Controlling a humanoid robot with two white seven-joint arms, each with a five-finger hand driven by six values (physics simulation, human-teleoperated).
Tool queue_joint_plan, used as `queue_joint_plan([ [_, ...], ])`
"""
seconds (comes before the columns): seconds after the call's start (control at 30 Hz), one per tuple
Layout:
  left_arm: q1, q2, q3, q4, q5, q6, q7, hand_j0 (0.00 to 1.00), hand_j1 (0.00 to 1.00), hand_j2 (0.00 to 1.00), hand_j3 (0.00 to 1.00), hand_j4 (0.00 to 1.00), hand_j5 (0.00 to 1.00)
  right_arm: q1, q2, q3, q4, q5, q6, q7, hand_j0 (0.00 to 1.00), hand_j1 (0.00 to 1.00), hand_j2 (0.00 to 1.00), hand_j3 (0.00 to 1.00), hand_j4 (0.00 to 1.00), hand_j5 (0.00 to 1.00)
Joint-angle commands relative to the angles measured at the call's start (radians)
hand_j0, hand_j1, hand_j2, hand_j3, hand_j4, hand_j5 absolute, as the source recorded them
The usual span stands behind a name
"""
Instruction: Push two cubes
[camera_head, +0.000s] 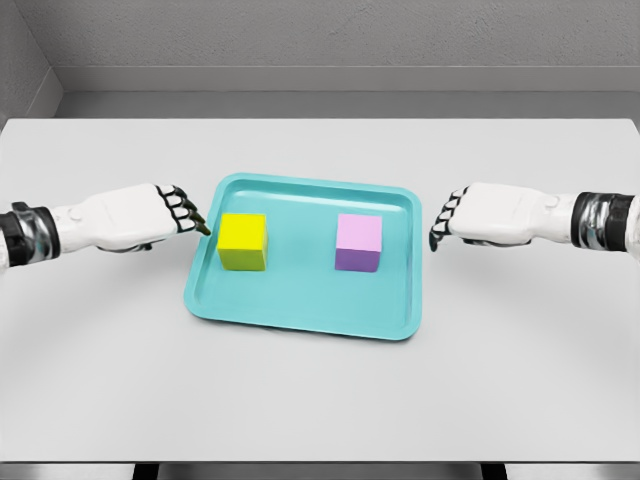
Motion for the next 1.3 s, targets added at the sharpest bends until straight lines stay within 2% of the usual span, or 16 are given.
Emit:
queue_joint_plan([
  [0.0, 0.0, -0.002, -0.001, 0.0, 0.005, 0.001, -0.001, 0.84, 0.84, 0.84, 0.84, 0.84, 0.84, 0.0, 0.032, -0.002, 0.016, -0.01, 0.003, 0.0, 0.58, 0.58, 0.58, 0.58, 0.58, 0.58],
  [0.1, -0.002, -0.011, -0.001, 0.0, 0.005, 0.001, -0.012, 0.84, 0.84, 0.84, 0.84, 0.84, 0.84, 0.009, 0.039, -0.008, 0.04, -0.012, 0.003, 0.0, 0.58, 0.58, 0.58, 0.58, 0.58, 0.58],
  [0.3, -0.003, -0.037, -0.001, 0.0, 0.004, 0.001, -0.032, 0.84, 0.84, 0.84, 0.84, 0.84, 0.84, 0.012, 0.101, -0.01, 0.089, -0.01, 0.003, 0.0, 0.58, 0.58, 0.58, 0.58, 0.58, 0.58],
  [0.6, -0.008, -0.06, -0.001, -0.003, 0.002, 0.001, -0.05, 0.84, 0.84, 0.84, 0.84, 0.84, 0.84, 0.011, 0.13, -0.011, 0.14, 0.001, 0.003, 0.0, 0.58, 0.58, 0.58, 0.58, 0.58, 0.58],
  [1.2, -0.032, -0.117, -0.001, -0.003, 0.002, 0.001, -0.098, 0.84, 0.84, 0.84, 0.84, 0.84, 0.84, 0.003, 0.186, 0.0, 0.151, 0.021, 0.003, 0.0, 0.57, 0.57, 0.57, 0.57, 0.57, 0.57],
  [1.27, -0.032, -0.123, -0.001, -0.005, 0.002, 0.001, -0.101, 0.84, 0.84, 0.84, 0.84, 0.84, 0.84, 0.0, 0.219, 0.0, 0.185, 0.033, 0.003, 0.0, 0.57, 0.57, 0.57, 0.57, 0.57, 0.57],
])
